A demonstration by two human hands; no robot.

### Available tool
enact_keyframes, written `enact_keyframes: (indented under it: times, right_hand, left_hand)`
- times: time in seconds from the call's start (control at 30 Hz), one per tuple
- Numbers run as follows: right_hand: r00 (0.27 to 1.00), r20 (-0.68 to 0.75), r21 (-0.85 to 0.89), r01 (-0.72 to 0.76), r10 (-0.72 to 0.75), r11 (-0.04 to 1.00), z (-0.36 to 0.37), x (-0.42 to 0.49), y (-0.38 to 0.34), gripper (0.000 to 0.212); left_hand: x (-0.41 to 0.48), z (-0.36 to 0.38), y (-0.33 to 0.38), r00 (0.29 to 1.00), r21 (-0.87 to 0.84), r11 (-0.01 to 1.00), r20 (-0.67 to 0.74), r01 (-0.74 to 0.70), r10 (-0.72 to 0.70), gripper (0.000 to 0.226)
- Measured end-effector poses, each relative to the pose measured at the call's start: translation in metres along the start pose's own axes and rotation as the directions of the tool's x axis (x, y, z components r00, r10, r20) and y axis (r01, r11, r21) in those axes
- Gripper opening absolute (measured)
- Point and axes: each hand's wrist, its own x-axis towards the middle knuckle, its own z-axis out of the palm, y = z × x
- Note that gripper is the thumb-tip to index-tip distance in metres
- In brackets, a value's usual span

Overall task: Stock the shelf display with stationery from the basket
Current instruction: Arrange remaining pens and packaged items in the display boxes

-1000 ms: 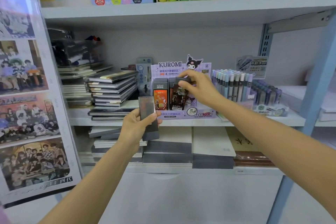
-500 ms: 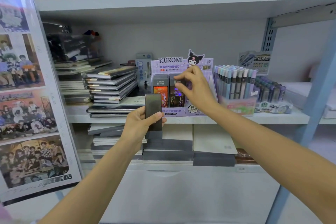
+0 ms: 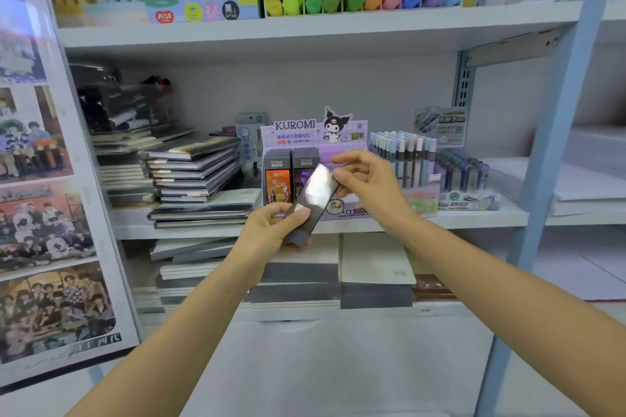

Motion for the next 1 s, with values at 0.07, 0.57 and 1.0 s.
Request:
enact_keyframes:
  times: [0.07,0.57,1.0]
  right_hand:
    - [0.999,0.026,-0.144,0.031,-0.027,0.989,-0.008,-0.005,0.000,0.015]
    - [0.982,0.082,-0.214,0.184,-0.170,0.959,-0.031,-0.043,-0.002,0.017]
    - [0.980,0.103,-0.260,0.189,-0.167,0.947,-0.051,-0.026,-0.030,0.025]
  left_hand:
    - [-0.002,0.003,0.004,0.999,-0.019,1.000,-0.044,-0.021,0.020,0.026]
    - [-0.014,0.040,0.024,0.996,0.062,0.994,-0.013,-0.086,0.087,0.036]
    - [-0.009,0.061,0.008,0.927,0.473,0.801,0.116,-0.368,0.357,0.014]
